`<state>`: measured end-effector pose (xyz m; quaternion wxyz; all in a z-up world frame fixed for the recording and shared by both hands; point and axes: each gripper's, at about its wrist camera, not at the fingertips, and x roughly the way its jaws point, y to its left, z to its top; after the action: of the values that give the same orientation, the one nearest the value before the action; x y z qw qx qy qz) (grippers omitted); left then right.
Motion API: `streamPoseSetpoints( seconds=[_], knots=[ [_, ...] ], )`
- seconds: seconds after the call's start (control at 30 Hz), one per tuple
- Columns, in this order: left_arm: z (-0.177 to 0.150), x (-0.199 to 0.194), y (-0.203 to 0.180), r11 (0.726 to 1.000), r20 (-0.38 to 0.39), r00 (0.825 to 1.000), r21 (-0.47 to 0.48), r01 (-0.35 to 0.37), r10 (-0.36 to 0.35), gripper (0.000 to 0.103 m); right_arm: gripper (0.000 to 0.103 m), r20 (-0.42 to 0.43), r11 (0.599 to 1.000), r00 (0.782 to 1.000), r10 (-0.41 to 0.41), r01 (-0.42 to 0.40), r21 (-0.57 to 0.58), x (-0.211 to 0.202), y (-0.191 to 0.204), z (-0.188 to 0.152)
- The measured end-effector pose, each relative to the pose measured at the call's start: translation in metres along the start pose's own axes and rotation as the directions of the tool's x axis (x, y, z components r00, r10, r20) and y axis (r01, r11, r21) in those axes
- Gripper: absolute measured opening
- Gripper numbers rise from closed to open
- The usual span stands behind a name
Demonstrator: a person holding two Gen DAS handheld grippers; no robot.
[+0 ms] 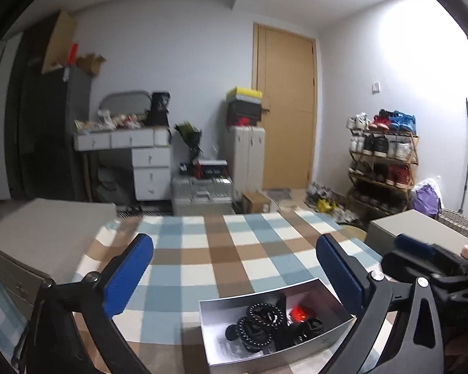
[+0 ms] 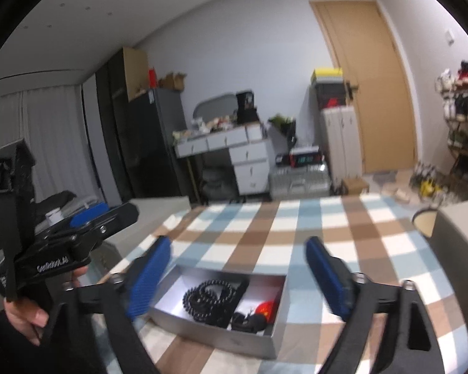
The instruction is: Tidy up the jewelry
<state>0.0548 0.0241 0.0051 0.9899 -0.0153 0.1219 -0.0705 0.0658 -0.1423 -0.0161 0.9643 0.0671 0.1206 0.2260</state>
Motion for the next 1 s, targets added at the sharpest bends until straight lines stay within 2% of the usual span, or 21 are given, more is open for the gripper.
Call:
streamPoseSetpoints(
  seconds=[0.13,0.33,0.4,0.43,0.5,0.6,0.7,1.0],
  knots=[
    [-0.001,-0.012,0.011,0.997,0.056,0.997,-0.066,-0.044,0.048,0.102,0.103,0.057,0.999,0.998,-0.026,0.029,-0.042,-0.01,0.003,0.001],
    [0.004,-0.024,0.019,0.991,0.108,0.988,-0.091,-0.097,0.107,0.102,0.103,0.155,0.995,0.987,-0.042,0.056,-0.086,-0.031,0.008,0.004],
    [0.001,-0.021,0.019,0.989,0.094,0.987,-0.078,-0.126,0.133,0.102,0.103,0.207,0.992,0.977,-0.046,0.069,-0.104,-0.038,0.008,0.003],
    [0.0,-0.016,0.019,0.984,0.063,0.983,-0.064,-0.167,0.171,0.102,0.103,0.224,0.992,0.974,-0.045,0.07,-0.108,-0.041,0.007,0.001],
    [-0.007,-0.011,0.022,0.979,0.023,0.981,-0.062,-0.193,0.195,0.102,0.103,0.241,0.991,0.969,-0.046,0.075,-0.113,-0.044,0.005,-0.002],
    [-0.017,-0.009,0.026,0.971,0.012,0.973,-0.061,-0.231,0.233,0.102,0.103,0.232,0.983,0.97,-0.072,0.108,-0.149,-0.042,0.002,-0.011],
    [-0.028,-0.006,0.021,0.963,0.027,0.963,-0.009,-0.268,0.268,0.102,0.103,0.2,0.971,0.975,-0.101,0.14,-0.193,-0.036,0.002,-0.021],
    [-0.052,-0.002,0.02,0.976,-0.033,0.975,-0.015,-0.219,0.218,0.102,0.103,0.127,0.957,0.984,-0.122,0.151,-0.249,-0.019,0.007,-0.043]
  ],
)
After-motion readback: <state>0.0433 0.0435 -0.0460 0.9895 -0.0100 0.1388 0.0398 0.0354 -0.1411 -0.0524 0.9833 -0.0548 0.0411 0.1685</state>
